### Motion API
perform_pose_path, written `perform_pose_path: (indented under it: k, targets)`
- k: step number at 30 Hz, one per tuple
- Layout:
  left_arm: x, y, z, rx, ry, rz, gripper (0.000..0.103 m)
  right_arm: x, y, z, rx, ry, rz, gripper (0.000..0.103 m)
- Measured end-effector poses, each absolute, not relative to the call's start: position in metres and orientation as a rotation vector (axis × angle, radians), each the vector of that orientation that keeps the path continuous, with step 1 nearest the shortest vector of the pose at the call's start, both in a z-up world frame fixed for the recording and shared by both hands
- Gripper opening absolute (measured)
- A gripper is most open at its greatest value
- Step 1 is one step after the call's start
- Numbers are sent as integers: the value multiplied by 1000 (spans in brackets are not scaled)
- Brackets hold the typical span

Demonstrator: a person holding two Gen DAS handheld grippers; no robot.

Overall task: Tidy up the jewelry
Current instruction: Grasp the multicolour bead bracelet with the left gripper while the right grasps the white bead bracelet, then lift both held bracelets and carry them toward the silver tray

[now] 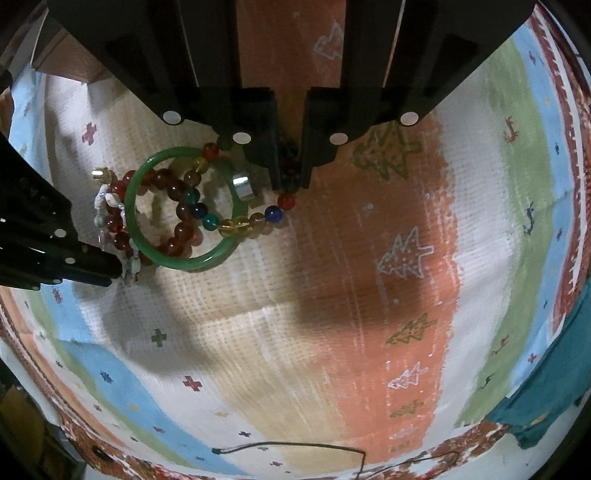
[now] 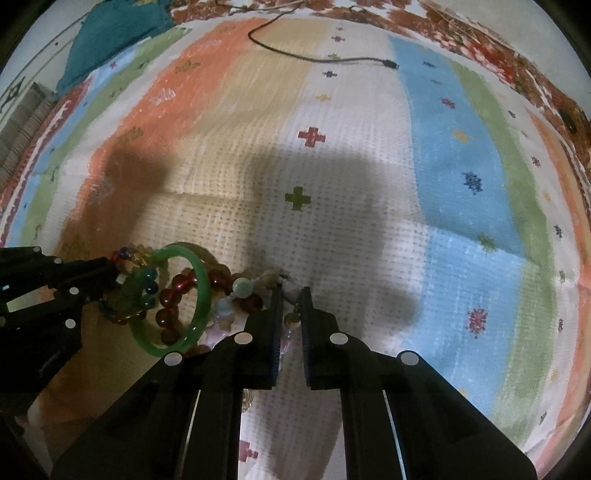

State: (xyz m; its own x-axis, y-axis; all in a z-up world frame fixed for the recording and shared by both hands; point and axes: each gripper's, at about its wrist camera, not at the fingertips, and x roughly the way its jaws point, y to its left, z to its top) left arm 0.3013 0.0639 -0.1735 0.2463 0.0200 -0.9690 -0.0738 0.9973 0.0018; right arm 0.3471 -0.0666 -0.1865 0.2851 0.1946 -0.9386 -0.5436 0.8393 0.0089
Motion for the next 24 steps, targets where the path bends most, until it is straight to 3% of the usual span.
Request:
perform_pose_path:
  k: [12, 24]
  targets:
    - [265, 52, -115, -106, 1190, 25, 9, 323, -78, -127, -284, 1077, 547, 10]
    - [256, 49, -87, -102, 1119, 10, 9, 300, -86, -111, -250, 1045, 559, 10]
